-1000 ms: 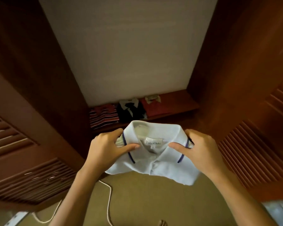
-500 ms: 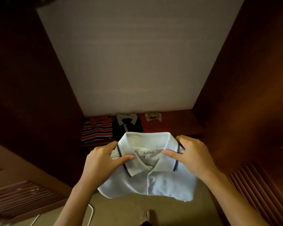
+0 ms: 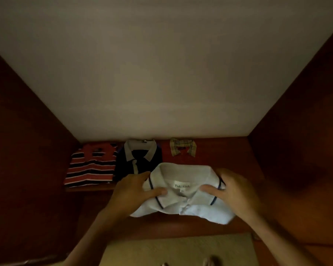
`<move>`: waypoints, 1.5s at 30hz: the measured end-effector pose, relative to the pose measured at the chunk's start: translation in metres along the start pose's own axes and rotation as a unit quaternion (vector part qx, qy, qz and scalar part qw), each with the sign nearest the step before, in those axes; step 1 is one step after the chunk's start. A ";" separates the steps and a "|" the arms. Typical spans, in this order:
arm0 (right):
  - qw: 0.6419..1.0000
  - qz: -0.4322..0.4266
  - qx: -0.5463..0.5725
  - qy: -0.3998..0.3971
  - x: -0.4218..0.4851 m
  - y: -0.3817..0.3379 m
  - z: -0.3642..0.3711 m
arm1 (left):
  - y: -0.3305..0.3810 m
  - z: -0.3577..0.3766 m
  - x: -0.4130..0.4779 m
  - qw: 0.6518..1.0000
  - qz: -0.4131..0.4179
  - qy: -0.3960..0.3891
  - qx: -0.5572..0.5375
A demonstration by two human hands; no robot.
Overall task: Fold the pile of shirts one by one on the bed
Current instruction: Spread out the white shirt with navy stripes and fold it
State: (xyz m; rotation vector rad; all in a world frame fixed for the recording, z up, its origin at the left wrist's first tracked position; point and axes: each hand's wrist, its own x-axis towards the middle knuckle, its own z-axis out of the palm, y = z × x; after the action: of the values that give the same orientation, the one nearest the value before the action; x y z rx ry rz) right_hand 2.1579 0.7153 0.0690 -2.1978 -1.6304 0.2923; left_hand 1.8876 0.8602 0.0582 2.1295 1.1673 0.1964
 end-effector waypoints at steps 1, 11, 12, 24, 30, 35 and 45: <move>1.000 0.004 0.015 -0.022 0.016 0.016 0.013 | -0.006 0.012 0.020 1.000 -0.001 -0.015 -0.005; 0.989 0.040 0.123 -0.071 0.206 0.192 0.181 | -0.094 0.141 0.289 0.997 -0.043 -0.059 0.001; 0.989 0.052 0.123 -0.067 0.229 0.212 0.206 | -0.108 0.160 0.323 0.998 -0.040 -0.040 0.018; 0.972 0.117 0.200 0.037 0.294 0.285 0.342 | -0.195 0.261 0.415 0.986 -0.074 0.096 0.117; 0.978 0.111 0.154 -0.085 0.312 0.288 0.342 | -0.197 0.273 0.412 0.957 -0.073 0.039 0.277; 0.986 0.105 -0.041 -0.125 0.301 0.267 0.315 | -0.164 0.253 0.401 0.942 -0.082 0.004 0.325; 0.945 -0.087 0.254 -0.189 0.234 0.050 0.083 | -0.010 0.033 0.189 0.987 -0.047 0.083 -0.126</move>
State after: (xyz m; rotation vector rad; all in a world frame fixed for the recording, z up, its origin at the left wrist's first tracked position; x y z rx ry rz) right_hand 2.2404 0.9403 -0.0131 -1.6632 -1.6820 1.0093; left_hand 2.0057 0.9971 -0.0078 1.8597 1.2627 0.4615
